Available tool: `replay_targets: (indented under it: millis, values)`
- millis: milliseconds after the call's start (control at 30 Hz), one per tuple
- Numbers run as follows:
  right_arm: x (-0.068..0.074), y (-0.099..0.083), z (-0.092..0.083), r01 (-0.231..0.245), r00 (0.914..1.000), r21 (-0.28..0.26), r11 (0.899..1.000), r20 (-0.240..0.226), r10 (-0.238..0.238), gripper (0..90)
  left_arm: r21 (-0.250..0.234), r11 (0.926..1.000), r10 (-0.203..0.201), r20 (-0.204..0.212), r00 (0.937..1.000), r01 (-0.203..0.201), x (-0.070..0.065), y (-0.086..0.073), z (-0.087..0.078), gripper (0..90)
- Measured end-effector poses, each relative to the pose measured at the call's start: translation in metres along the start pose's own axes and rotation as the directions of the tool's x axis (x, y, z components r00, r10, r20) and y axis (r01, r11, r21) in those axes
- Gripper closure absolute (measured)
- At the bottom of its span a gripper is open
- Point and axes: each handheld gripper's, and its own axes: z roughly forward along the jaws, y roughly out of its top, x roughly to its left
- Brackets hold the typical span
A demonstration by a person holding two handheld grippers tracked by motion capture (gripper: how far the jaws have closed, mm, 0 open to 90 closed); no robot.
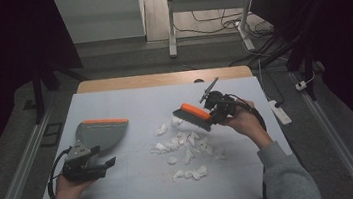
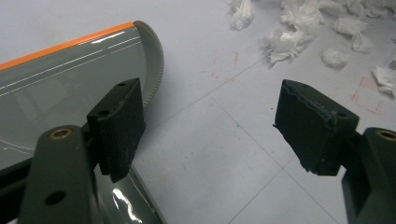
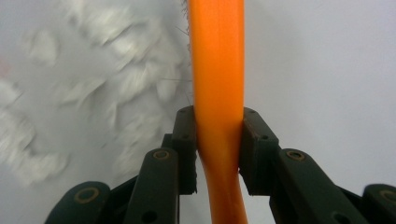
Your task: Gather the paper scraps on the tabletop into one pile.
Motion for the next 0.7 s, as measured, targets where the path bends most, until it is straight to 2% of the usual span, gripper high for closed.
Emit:
replay_targets:
  millis: [33, 67, 100, 200, 233, 300, 333, 400, 467, 633, 667, 700]
  values:
    - [0.000, 0.000, 0.000, 0.000, 1.0000, 0.000, 1.000, 0.000, 0.000, 70.4, 0.000, 1.0000, 0.000, 0.001, 1.0000, 0.000, 0.000, 0.000, 0.000, 25.4]
    - [-0.007, 0.006, 0.000, -0.009, 0.9995, -0.011, 1.000, 0.030, 0.009, 70.4, -0.001, 1.0000, -0.001, 0.001, 1.0000, 0.001, 0.000, 0.000, 0.000, 25.6]
    - [-0.010, 0.009, 0.001, -0.016, 0.9991, -0.017, 1.000, 0.038, 0.017, 70.4, -0.001, 1.0000, -0.001, 0.001, 1.0000, 0.001, 0.001, 0.000, 0.000, 25.6]
    - [-0.017, 0.016, 0.006, -0.017, 0.9990, -0.018, 1.000, 0.042, 0.018, 70.4, -0.002, 1.0000, -0.004, 0.001, 1.0000, 0.004, 0.001, 0.000, 0.000, 25.7]
    - [-0.023, 0.024, 0.014, -0.019, 0.9987, -0.008, 1.000, 0.047, 0.020, 70.4, -0.002, 1.0000, -0.004, 0.002, 1.0000, 0.004, 0.001, 0.000, 0.000, 25.7]
    - [-0.026, 0.027, 0.019, -0.026, 0.9987, -0.003, 1.000, 0.043, 0.026, 70.4, -0.002, 1.0000, -0.005, 0.000, 1.0000, 0.005, 0.001, 0.000, 0.000, 25.7]
    - [-0.030, 0.035, 0.029, -0.018, 0.9992, 0.013, 1.000, 0.036, 0.017, 70.4, -0.003, 1.0000, -0.005, 0.001, 1.0000, 0.005, 0.002, -0.001, 0.000, 25.7]
    - [-0.033, 0.043, 0.039, 0.009, 0.9995, 0.033, 0.999, 0.031, -0.010, 70.4, -0.004, 1.0000, -0.008, 0.001, 1.0000, 0.008, 0.002, -0.001, 0.000, 25.7]
    - [-0.032, 0.050, 0.047, 0.038, 0.9974, 0.059, 0.998, 0.058, -0.042, 70.4, -0.004, 1.0000, -0.008, 0.001, 1.0000, 0.008, 0.002, -0.001, 0.000, 25.7]
    - [-0.028, 0.059, 0.055, 0.070, 0.9962, 0.092, 0.993, 0.046, -0.074, 70.5, -0.009, 0.9999, -0.013, -0.004, 0.9999, 0.013, 0.003, -0.002, -0.001, 25.7]
    - [-0.025, 0.060, 0.057, 0.098, 0.9947, 0.095, 0.991, 0.023, -0.101, 70.4, -0.010, 0.9998, -0.015, -0.003, 0.9999, 0.015, 0.003, -0.002, -0.001, 25.6]
    - [-0.025, 0.060, 0.057, 0.098, 0.9947, 0.095, 0.991, 0.023, -0.101, 70.4, -0.010, 0.9998, -0.017, -0.003, 0.9999, 0.017, 0.004, -0.003, -0.001, 25.6]
